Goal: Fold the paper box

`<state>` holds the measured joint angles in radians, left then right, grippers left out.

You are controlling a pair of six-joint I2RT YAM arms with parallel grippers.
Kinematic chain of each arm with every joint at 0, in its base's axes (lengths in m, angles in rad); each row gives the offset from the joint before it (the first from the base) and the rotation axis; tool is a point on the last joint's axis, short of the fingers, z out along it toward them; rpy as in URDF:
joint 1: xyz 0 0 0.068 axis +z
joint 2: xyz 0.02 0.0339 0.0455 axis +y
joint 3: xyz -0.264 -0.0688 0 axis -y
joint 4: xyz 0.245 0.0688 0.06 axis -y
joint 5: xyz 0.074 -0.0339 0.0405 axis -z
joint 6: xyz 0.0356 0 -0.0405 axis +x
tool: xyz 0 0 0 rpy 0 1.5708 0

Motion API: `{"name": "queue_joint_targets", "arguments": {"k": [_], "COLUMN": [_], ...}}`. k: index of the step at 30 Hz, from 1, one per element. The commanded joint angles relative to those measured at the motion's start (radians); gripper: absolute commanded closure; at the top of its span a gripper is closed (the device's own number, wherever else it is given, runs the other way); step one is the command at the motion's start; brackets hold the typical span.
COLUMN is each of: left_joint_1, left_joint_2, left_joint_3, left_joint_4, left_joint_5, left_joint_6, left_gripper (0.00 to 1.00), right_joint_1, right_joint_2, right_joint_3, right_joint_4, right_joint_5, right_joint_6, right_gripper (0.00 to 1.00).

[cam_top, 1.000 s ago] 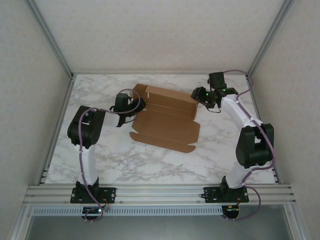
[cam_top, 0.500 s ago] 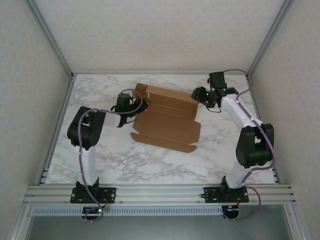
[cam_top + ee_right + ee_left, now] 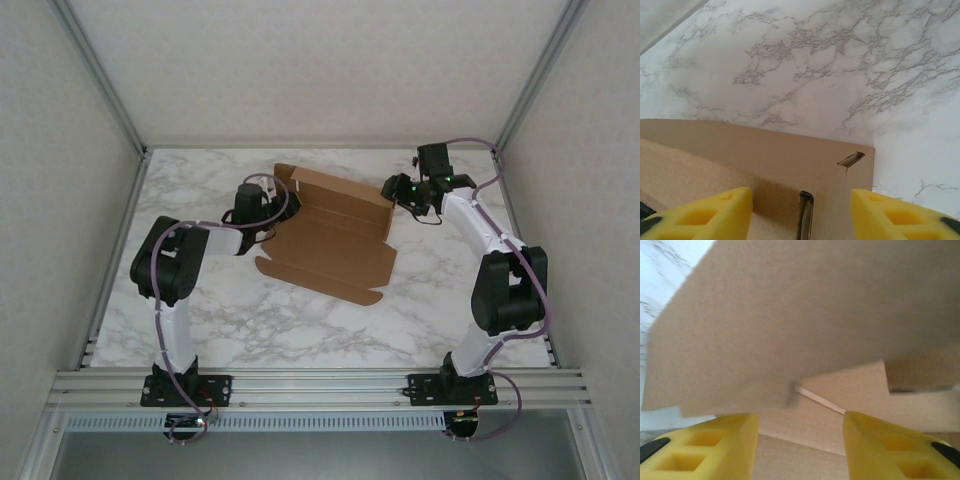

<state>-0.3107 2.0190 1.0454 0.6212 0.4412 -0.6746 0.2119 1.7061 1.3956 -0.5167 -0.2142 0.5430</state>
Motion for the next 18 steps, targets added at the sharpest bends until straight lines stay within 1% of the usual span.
{"name": "queue_joint_targets", "arguments": {"k": [1,5,10,14,18], "left_joint_1": [-0.020,-0.025,-0.026,-0.005,0.051], "left_joint_2": [0.052,0.074,0.057,-0.044,-0.173], "left_joint_3": [0.028,0.034,0.022,-0.063,-0.176], "left_joint_4": [0.030,0.044,0.035,0.061,0.074], "left_joint_5": [0.065,0.085,0.052,-0.017,-0.099], "left_joint_6": [-0.025,-0.043,-0.034,-0.032,-0.058], "left_gripper": [0.52,0.52,0.52,0.51,0.50], "right_joint_1": [0.006,0.007,0.006,0.007,0.007], "right_joint_2": [0.024,0.031,0.029,0.023,0.021], "right_joint_3": [0.026,0.027,0.022,0.028,0.027], "right_joint_4": [-0.044,-0.046,-0.045,-0.061,-0.067], "right_joint_5": [-0.025,-0.032,-0.027,0.004,0.018], "right_joint_6": [-0.013,-0.015,-0.017,-0.029,-0.036], "right_gripper": [0.46,0.46,0.46,0.46,0.46]}}
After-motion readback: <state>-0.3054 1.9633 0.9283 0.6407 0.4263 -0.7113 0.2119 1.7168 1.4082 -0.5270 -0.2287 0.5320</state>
